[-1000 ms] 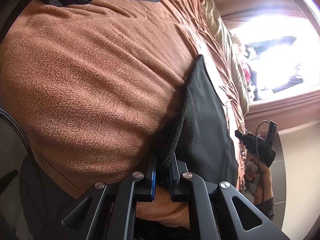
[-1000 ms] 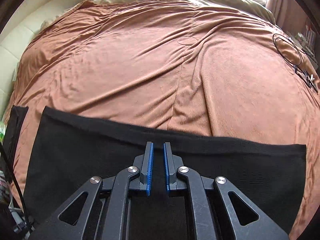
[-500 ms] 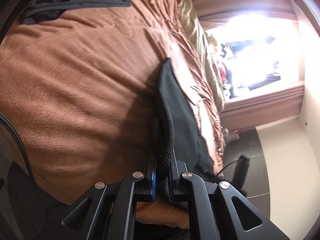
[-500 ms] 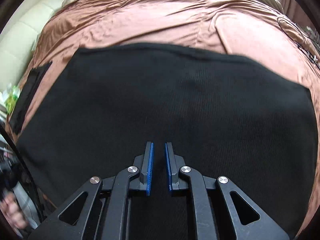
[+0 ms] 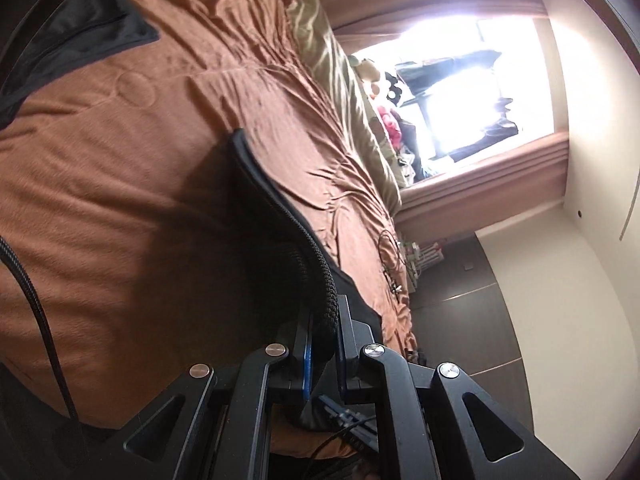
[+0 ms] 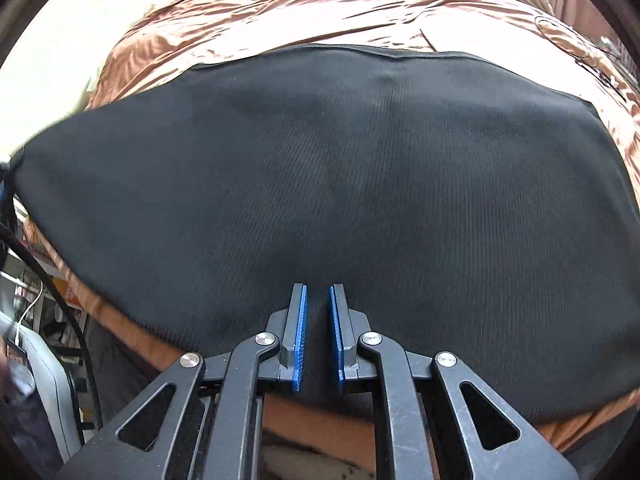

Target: Fold small clothes

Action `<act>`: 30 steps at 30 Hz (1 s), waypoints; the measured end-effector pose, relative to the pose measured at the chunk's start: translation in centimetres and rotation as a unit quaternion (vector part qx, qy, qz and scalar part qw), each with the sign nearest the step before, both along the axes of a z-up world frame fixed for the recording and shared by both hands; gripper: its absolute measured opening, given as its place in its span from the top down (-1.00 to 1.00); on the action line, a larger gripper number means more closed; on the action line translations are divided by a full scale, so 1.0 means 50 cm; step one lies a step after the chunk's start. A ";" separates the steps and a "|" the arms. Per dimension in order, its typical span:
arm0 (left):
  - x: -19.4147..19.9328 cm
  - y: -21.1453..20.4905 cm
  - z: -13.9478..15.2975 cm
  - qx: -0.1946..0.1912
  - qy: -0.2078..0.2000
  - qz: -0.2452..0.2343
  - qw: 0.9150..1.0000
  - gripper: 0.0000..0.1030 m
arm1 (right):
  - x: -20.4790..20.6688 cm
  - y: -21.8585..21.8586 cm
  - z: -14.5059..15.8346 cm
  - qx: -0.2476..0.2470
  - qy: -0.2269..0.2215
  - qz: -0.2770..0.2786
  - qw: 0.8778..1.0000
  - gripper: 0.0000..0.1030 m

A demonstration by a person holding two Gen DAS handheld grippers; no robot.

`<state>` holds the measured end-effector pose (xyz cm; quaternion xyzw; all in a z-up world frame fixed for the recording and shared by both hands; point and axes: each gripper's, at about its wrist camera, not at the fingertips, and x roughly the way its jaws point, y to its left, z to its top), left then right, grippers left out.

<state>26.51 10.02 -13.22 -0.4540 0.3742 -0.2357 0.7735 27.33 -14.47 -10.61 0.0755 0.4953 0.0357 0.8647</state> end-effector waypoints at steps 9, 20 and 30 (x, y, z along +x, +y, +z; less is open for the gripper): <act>0.032 -0.083 0.097 0.020 -0.037 -0.029 0.999 0.83 | -0.088 -0.031 0.012 0.043 -0.003 -0.006 0.999 0.84; 0.067 -0.209 0.172 0.036 -0.067 -0.078 0.994 0.83 | -0.171 -0.158 0.080 0.057 -0.054 -0.045 0.996 0.83; 0.092 -0.334 0.221 0.041 -0.083 -0.126 0.988 0.83 | -0.252 -0.275 0.124 0.055 -0.104 -0.086 0.989 -0.05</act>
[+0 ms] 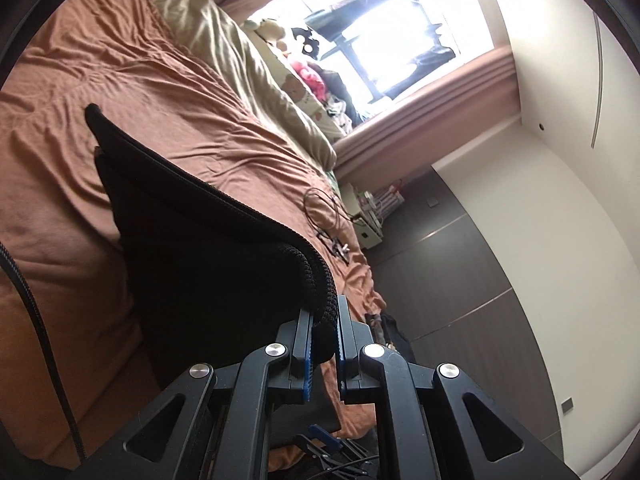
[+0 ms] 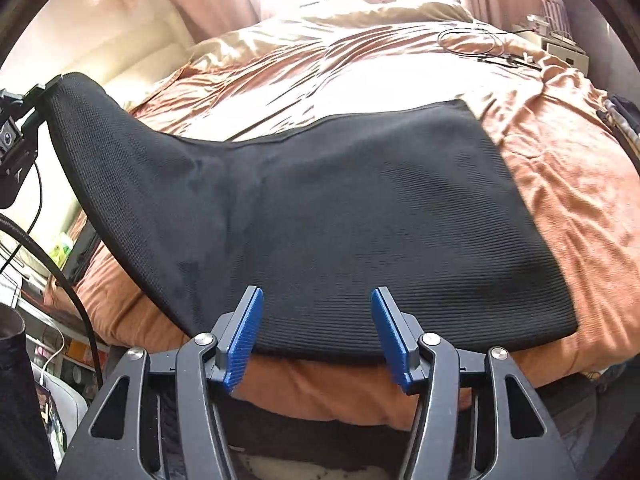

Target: Fold small clothes

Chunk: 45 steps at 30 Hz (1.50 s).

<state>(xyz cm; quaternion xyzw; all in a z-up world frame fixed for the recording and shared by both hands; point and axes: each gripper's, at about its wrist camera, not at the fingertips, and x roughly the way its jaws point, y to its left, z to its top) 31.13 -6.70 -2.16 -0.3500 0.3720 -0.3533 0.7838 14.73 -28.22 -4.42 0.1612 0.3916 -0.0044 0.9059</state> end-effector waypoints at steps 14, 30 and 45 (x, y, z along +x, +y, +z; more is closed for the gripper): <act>0.016 -0.193 -0.005 0.022 0.006 -0.081 0.996 0.83 | -0.057 -0.120 0.013 0.029 -0.022 -0.037 0.999 -0.05; -0.021 -0.437 -0.150 0.078 0.066 -0.193 0.976 0.60 | -0.112 -0.229 -0.016 0.059 -0.007 -0.077 0.995 -0.05; -0.035 -0.280 -0.220 0.159 0.090 -0.151 0.971 -0.56 | 0.011 -0.183 0.006 -0.021 0.025 0.019 0.999 -0.05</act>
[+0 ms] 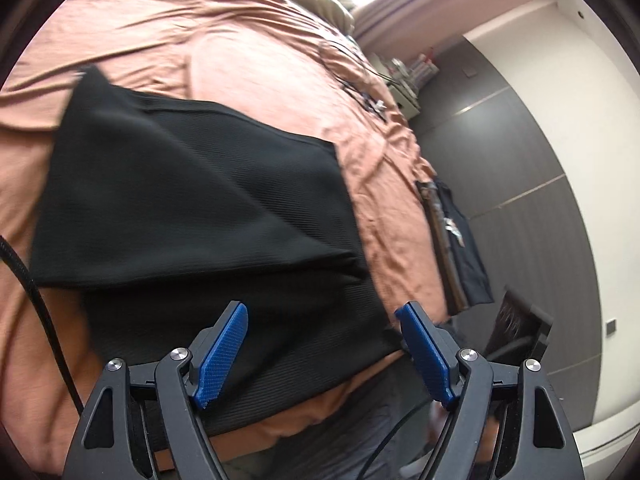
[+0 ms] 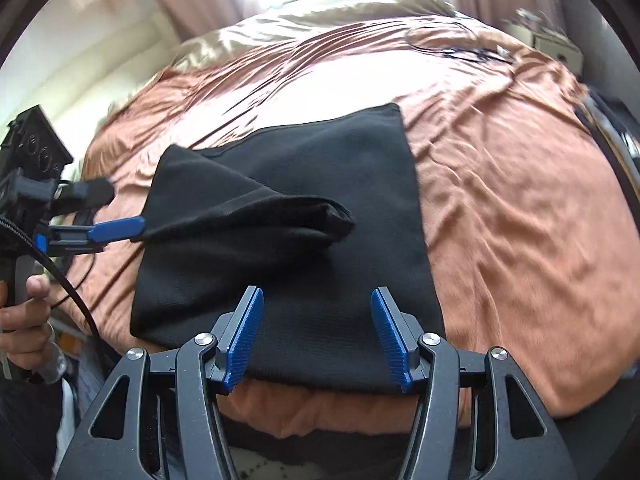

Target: Fold small clothes

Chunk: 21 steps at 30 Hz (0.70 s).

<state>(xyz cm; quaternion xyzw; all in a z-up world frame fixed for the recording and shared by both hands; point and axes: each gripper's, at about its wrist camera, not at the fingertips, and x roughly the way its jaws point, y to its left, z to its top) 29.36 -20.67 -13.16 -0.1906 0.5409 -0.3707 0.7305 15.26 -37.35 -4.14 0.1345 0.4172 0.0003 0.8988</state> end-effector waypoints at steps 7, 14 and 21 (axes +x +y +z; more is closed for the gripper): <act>-0.020 0.102 -0.034 0.040 -0.015 0.042 0.998 -0.56 | 0.100 0.033 0.002 -0.089 0.030 0.055 0.994 -0.05; -0.036 0.174 -0.092 0.052 0.004 0.085 0.995 -0.53 | 0.183 0.077 -0.002 -0.199 0.061 0.093 0.974 -0.05; -0.042 0.182 -0.160 0.051 0.048 0.101 0.992 -0.05 | 0.243 0.132 -0.028 -0.282 0.093 0.142 0.944 -0.05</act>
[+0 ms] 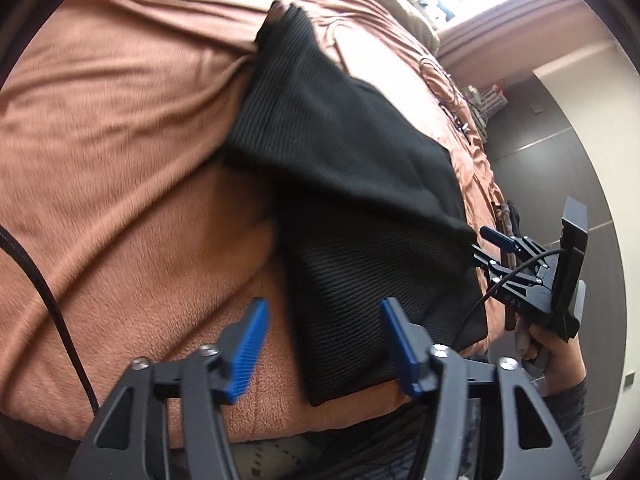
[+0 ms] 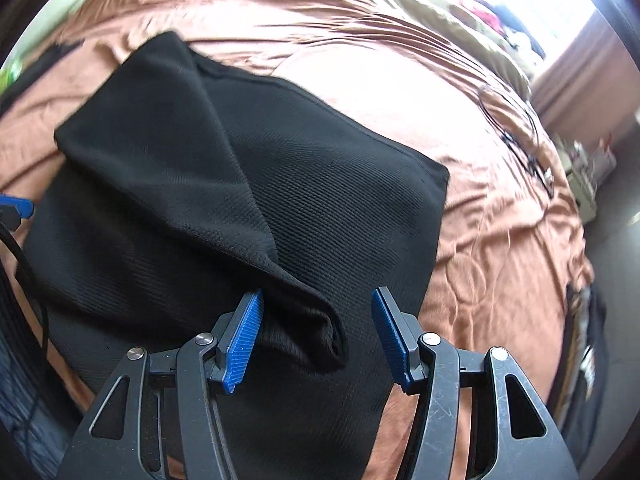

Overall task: Fold small clothes
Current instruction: 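Pinch the folded edge with the right gripper while the left gripper pinches the fold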

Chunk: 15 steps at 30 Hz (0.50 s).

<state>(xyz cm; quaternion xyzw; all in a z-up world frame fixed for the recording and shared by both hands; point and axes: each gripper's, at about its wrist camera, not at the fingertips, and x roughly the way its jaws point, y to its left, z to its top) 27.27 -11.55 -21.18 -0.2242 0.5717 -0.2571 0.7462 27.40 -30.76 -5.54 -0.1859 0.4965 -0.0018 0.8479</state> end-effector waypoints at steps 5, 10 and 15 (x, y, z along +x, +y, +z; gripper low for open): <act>0.001 -0.001 -0.011 0.002 0.006 0.001 1.000 0.31 | 0.024 0.043 -0.016 -0.034 0.029 0.045 0.998 -0.04; 0.006 -0.011 -0.011 0.005 0.008 -0.002 1.000 0.36 | 0.051 0.064 -0.024 -0.018 0.044 0.065 0.997 0.74; 0.014 -0.020 -0.006 0.007 0.006 -0.004 1.000 0.36 | 0.041 0.028 0.022 0.066 0.032 0.044 0.996 0.90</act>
